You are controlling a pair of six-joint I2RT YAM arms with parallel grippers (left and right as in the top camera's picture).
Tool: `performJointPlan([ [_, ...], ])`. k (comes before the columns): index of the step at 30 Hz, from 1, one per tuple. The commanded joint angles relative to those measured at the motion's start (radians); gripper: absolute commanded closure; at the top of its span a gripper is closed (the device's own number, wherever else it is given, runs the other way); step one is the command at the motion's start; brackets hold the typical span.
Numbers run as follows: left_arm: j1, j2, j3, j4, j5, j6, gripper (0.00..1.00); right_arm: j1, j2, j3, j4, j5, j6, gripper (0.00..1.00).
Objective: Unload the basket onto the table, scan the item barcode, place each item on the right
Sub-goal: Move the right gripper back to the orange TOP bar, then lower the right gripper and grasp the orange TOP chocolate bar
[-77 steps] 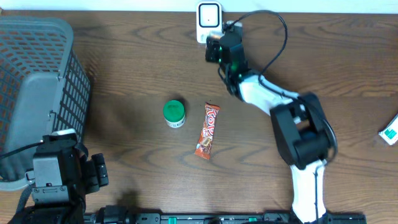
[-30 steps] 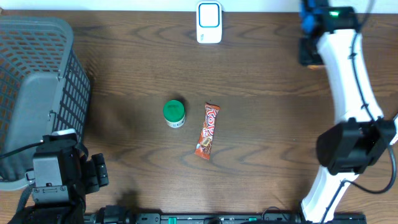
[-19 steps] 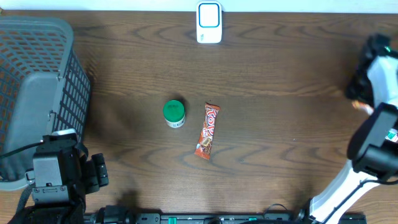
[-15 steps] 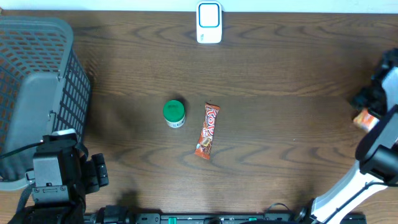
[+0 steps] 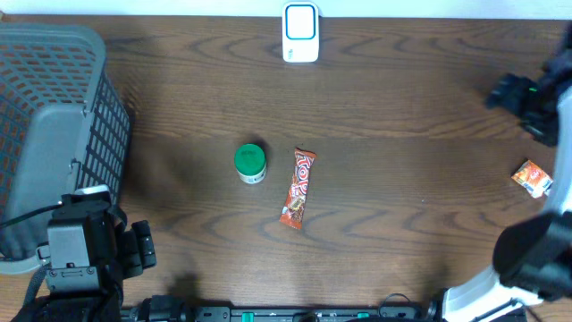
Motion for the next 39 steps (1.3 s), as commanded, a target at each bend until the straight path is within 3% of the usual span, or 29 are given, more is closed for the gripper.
performJointPlan([
  [1,-0.004,-0.004,0.003,-0.004,-0.006,-0.001,0.02,0.225,-0.129,0.005,-0.089,0.024,0.042,0.01],
  [8,-0.004,-0.004,0.003,-0.004,-0.006,-0.001,0.02,0.613,-0.173,-0.124,-0.099,0.048,0.109,0.01],
  [20,-0.004,-0.004,0.003,-0.004,-0.006,-0.001,0.02,1.104,-0.163,-0.512,0.256,0.072,0.333,0.01],
  [23,-0.004,-0.004,0.003,-0.004,-0.006,-0.001,0.02,1.179,-0.129,-0.526,0.291,0.119,0.401,0.02],
  [26,-0.004,-0.004,0.003,-0.004,-0.006,-0.001,0.02,1.228,-0.062,-0.526,0.335,0.118,0.459,0.12],
  [39,-0.004,-0.004,0.003,-0.004,-0.006,-0.001,0.02,1.254,0.135,-0.525,0.463,-0.009,0.497,0.25],
])
